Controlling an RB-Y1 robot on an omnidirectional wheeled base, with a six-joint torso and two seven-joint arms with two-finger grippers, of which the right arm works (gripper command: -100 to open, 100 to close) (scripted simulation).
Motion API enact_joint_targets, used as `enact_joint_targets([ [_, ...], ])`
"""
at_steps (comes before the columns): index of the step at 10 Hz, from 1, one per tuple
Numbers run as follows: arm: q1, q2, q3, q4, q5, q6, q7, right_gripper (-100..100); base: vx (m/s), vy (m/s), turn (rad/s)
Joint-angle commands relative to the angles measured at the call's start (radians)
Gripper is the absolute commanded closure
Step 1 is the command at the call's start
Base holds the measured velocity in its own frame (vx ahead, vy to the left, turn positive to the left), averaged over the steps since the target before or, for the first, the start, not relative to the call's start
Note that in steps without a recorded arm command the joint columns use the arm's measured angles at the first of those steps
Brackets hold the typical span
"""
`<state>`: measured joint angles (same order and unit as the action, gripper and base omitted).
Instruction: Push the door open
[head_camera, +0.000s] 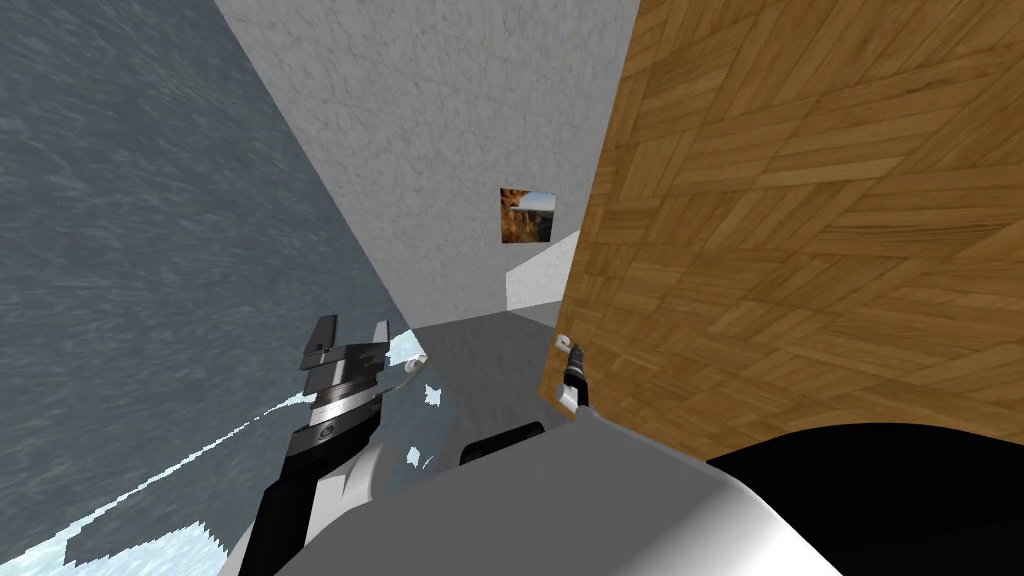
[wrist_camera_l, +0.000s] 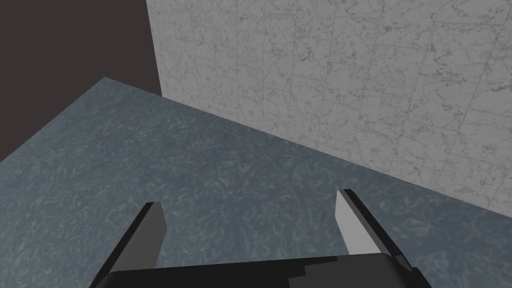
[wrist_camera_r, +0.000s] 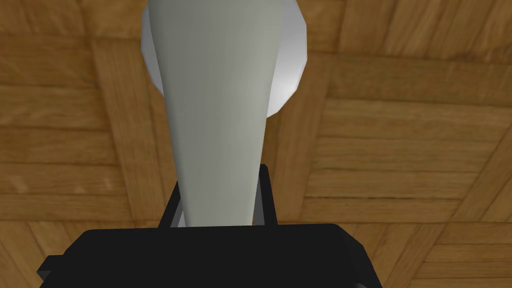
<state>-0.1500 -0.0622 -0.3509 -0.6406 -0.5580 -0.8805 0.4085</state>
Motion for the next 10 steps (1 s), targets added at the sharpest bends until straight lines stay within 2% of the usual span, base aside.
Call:
enact_joint_targets([
  [1,0.001,-0.008,-0.029,-0.008,-0.019,-0.014,0.018,100,0.190,-0.050,-0.067],
  [4,0.001,-0.008,-0.029,-0.008,-0.019,-0.014,0.018,100,0.064,-0.014,-0.007],
  [5,0.000,0.001,-0.049,-0.009,-0.036,-0.021,0.032,100,0.123,0.002,-0.039],
  [10,-0.001,0.028,-0.086,-0.011,-0.067,-0.034,0.059,100,0.181,-0.012,-0.063],
])
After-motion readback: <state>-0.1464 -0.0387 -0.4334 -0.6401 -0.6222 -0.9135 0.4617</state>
